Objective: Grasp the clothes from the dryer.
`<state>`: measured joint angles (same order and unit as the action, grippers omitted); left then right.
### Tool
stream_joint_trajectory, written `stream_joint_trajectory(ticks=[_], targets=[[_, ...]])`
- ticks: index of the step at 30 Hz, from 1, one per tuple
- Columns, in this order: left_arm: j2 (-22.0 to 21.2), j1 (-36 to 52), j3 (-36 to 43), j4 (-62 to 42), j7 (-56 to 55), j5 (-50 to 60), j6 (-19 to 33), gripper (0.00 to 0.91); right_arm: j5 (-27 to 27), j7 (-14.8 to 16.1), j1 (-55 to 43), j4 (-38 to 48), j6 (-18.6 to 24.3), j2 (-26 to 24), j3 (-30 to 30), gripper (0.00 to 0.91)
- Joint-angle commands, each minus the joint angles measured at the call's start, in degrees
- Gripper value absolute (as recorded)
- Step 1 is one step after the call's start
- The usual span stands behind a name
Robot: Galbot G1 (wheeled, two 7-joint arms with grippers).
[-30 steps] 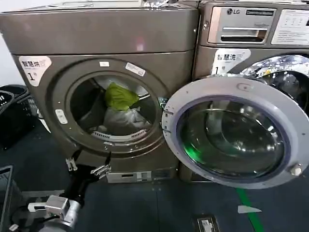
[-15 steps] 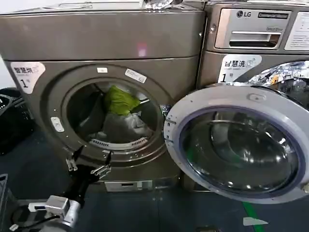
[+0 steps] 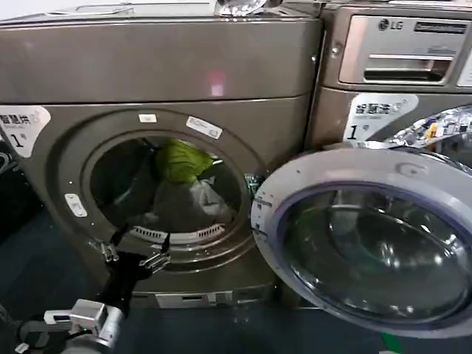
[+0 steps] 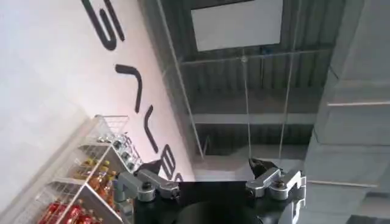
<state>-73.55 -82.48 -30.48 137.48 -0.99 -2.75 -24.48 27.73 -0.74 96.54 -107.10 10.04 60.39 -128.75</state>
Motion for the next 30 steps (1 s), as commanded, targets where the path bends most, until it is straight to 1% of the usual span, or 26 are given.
stream_joint_trajectory(ticks=[1,30], targets=[[0.1,0.0,0.0,0.0,0.0,0.0,0.0,0.907,0.0,0.0,0.0,-0.1,0.0,0.0,0.0,0.907],[0.2,1.5,0.5,-1.0,0.0,-0.5,-0.1,0.907,0.3,-0.9,0.7,-1.1,-0.2,0.5,-0.3,0.907]])
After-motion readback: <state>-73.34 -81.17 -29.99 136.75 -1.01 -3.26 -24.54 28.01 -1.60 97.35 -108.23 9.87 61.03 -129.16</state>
